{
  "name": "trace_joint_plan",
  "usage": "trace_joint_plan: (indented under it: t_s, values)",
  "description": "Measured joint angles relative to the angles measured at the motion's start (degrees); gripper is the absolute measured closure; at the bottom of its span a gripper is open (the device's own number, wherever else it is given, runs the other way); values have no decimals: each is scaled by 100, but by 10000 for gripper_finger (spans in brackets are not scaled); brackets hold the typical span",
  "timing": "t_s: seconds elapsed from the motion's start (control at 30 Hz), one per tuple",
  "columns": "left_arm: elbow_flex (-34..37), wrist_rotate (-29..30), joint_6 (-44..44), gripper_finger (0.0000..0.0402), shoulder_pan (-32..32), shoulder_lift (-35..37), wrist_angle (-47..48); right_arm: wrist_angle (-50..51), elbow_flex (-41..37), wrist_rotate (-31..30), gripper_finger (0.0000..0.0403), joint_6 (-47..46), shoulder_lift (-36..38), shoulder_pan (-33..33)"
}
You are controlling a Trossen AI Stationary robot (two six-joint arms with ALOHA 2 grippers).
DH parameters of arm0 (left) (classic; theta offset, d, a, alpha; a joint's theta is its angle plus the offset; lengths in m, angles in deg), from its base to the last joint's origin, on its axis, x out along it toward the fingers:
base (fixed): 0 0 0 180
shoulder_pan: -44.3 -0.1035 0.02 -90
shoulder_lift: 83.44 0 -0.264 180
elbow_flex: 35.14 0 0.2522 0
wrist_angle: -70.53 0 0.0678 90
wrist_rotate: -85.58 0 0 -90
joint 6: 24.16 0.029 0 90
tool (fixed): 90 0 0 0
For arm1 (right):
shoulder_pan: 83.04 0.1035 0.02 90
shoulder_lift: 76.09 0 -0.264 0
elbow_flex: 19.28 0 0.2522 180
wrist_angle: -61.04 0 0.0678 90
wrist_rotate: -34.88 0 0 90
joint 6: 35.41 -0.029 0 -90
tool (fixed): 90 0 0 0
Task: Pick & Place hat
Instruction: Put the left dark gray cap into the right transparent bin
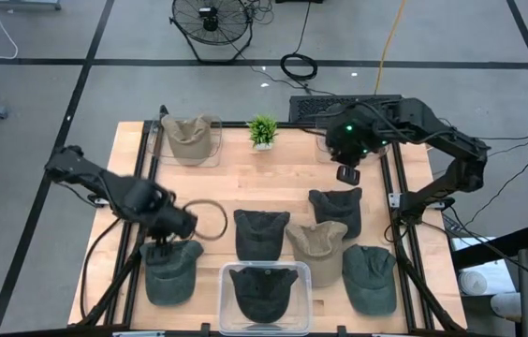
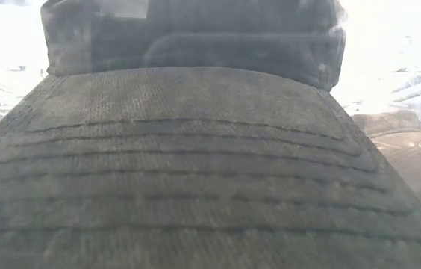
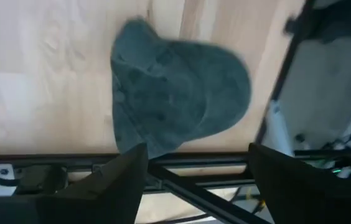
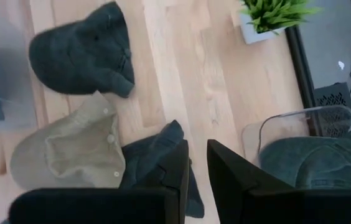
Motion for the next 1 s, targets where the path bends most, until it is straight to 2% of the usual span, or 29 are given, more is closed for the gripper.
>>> trace_joint_plan:
  t_s: [0.23,0.53,0.67,0.83,1.0]
  values:
    - [1196,-217,-684,110,770,-2,-1143,-26,0,-17,353,-44,183,0]
    - [2047,-262,-1570,110,1249,-2,-2166,-49,0,-23,353,96,210,0]
    - [2268,-100,-1790,113,1367,-2,-2551,-64,0,-24,353,131,213,0]
    - [2584,360,-1939,135,1558,-4,-3199,-68,2,-24,353,103,210,0]
    - [2897,490,-2234,159,1704,-7,-3267,-48,2,-24,353,-57,215,0]
